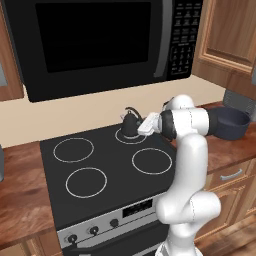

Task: Pick the kettle from the cabinet and place it on a stove burner. Then pick the pot from the counter and place it on another stove burner. Finally, turn both burners on.

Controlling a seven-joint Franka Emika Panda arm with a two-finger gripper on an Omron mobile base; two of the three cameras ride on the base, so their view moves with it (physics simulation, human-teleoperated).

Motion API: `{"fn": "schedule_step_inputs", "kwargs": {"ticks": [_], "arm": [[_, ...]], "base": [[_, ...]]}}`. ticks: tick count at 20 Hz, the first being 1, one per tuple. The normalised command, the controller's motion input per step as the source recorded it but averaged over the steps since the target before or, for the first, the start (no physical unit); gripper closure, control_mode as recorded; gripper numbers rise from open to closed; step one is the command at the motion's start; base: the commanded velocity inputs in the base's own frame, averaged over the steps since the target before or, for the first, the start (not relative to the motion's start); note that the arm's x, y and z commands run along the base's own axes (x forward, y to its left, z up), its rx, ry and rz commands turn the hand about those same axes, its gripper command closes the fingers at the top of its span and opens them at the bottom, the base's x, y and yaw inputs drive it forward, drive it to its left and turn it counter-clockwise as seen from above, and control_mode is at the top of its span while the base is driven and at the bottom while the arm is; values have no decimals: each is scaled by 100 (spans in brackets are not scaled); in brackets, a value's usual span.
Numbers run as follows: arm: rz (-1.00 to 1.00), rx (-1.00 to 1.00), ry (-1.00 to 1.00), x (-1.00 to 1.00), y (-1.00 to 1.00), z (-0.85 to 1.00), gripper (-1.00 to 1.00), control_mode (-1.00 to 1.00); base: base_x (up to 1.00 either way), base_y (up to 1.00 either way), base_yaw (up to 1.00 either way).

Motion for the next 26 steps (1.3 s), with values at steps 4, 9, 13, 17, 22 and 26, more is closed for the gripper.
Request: {"fn": "schedule_step_inputs", "kwargs": {"ticks": [4, 9, 13, 17, 22, 26], "arm": [[0, 0, 0, 7, 0, -18, 100, -100], [1, 0, -1, 0, 2, -21, -100, -100], [1, 0, -1, 0, 0, -23, -100, -100], [1, 0, 0, 0, 0, -22, -100, -100], [2, 1, 0, 0, 0, -15, -100, -100], [4, 4, 0, 0, -11, -1, -100, -100]], "base": [[0, 0, 0], [0, 0, 0], [0, 0, 0], [0, 0, 0], [0, 0, 0], [0, 0, 0]]}}
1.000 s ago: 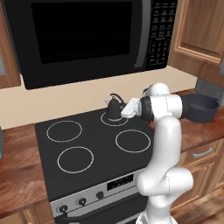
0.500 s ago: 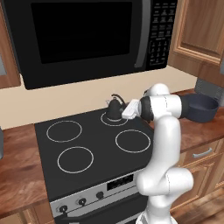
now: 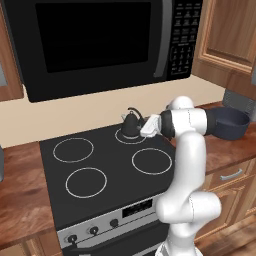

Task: Pick the kettle from the cabinet and place it on a stove burner. Then pick the pot from the counter and place it on another stove burner. Finally, turn both burners on.

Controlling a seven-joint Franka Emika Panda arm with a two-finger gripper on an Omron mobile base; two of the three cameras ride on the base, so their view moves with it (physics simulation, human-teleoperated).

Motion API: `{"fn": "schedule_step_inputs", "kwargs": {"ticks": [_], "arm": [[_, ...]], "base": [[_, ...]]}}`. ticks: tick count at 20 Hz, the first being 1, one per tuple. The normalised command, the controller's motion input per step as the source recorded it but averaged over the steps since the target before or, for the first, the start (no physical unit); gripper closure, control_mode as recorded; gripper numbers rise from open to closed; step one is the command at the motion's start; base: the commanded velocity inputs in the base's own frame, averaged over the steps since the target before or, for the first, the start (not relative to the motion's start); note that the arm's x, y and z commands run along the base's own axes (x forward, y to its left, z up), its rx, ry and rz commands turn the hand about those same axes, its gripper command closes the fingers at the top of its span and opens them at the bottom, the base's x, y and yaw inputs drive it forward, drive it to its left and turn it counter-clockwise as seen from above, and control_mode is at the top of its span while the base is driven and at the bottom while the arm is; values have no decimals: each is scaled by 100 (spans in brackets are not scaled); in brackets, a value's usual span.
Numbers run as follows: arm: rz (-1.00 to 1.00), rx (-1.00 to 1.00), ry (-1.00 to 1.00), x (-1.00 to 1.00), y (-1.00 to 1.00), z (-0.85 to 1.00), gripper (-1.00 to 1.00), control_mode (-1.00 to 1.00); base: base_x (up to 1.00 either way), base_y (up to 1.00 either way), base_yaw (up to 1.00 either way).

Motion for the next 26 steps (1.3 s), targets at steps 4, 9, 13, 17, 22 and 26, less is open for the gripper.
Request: {"fn": "schedule_step_inputs", "kwargs": {"ticks": [4, 9, 13, 17, 22, 26], "arm": [[4, 3, 0, -5, -13, 0, -100, -100], [3, 3, 0, -22, -9, 0, -100, -100], [1, 2, -1, -56, -3, 1, -100, -100], [0, 1, -7, -63, 0, 11, -100, -100], [0, 1, -9, -57, 0, 36, -100, -100], [1, 0, -12, -50, 0, 59, -100, -100]], "base": [[0, 0, 0], [0, 0, 0], [0, 0, 0], [0, 0, 0], [0, 0, 0], [0, 0, 0]]}}
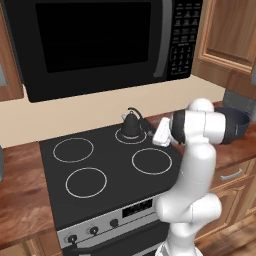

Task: Pick the kettle from the cabinet and place it on a stove burner. Then pick the pot from the counter and place it on another stove burner. Finally, turn both burners on.

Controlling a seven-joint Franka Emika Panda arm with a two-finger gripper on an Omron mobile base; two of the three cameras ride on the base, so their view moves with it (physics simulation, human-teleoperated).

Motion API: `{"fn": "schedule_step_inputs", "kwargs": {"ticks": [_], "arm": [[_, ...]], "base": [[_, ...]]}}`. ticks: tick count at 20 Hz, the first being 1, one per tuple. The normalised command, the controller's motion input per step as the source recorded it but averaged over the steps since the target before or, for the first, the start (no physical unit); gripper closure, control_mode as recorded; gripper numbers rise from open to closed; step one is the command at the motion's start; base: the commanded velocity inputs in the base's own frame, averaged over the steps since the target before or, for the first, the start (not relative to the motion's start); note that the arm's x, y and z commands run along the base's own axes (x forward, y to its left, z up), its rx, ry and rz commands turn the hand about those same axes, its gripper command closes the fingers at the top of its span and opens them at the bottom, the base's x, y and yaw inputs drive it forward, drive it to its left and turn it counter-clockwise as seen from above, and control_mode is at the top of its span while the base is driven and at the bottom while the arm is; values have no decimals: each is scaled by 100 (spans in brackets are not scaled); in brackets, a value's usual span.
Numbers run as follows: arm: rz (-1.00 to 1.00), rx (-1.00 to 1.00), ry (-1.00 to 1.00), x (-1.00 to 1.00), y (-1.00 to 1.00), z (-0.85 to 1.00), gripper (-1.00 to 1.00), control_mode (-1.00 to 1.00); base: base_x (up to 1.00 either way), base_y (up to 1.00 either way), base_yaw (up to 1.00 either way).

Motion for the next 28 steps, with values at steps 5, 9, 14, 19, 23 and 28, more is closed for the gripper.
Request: {"fn": "schedule_step_inputs", "kwargs": {"ticks": [5, 9, 14, 19, 23, 28], "arm": [[1, 0, -12, -45, 0, 55, -100, -100], [1, -1, -12, -44, 0, 50, -100, -100], [0, -6, -15, -46, 0, 48, -100, -100], [0, -10, -16, -51, 0, 43, -100, -100], [0, -13, -15, -57, 0, 34, -100, -100], [0, -13, -11, -48, 8, 29, -100, -100]], "base": [[0, 0, 0], [0, 0, 0], [0, 0, 0], [0, 0, 0], [0, 0, 0], [0, 0, 0]]}}
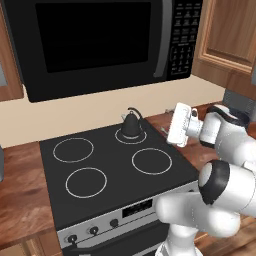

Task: Pick the kettle from the cabinet and place it on a stove burner. Then pick the pot from the counter and place it on another stove burner. Finally, turn both burners on.

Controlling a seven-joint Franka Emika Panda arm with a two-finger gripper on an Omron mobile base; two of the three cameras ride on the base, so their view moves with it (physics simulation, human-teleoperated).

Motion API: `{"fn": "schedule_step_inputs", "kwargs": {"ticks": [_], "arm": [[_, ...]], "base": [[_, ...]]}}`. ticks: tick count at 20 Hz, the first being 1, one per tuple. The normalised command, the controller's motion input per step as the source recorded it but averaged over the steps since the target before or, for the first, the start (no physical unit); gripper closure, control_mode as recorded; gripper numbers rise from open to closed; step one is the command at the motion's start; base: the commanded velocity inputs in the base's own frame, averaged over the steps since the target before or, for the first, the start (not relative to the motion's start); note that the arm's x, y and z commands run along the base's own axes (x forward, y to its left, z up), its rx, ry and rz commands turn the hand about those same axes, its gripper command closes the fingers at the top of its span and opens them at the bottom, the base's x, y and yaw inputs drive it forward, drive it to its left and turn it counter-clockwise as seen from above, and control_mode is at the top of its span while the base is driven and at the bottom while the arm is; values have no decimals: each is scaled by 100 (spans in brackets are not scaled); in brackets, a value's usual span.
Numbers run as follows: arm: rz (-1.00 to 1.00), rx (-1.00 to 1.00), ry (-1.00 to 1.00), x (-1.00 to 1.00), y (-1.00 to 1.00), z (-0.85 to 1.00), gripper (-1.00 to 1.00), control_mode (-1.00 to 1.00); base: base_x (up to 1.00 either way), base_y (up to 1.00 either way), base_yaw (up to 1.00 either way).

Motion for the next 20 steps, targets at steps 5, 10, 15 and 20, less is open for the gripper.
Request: {"fn": "schedule_step_inputs", "kwargs": {"ticks": [5, 10, 15, 20], "arm": [[-1, -14, -12, -45, 15, 30, -100, -100], [-3, -15, -10, -42, 19, 18, -100, -100], [-3, -14, -7, -41, 21, 5, -100, -100], [-3, -15, -8, -40, 20, 13, -100, -100]], "base": [[0, 0, 0], [0, 0, 0], [0, 0, 0], [0, 0, 0]]}}
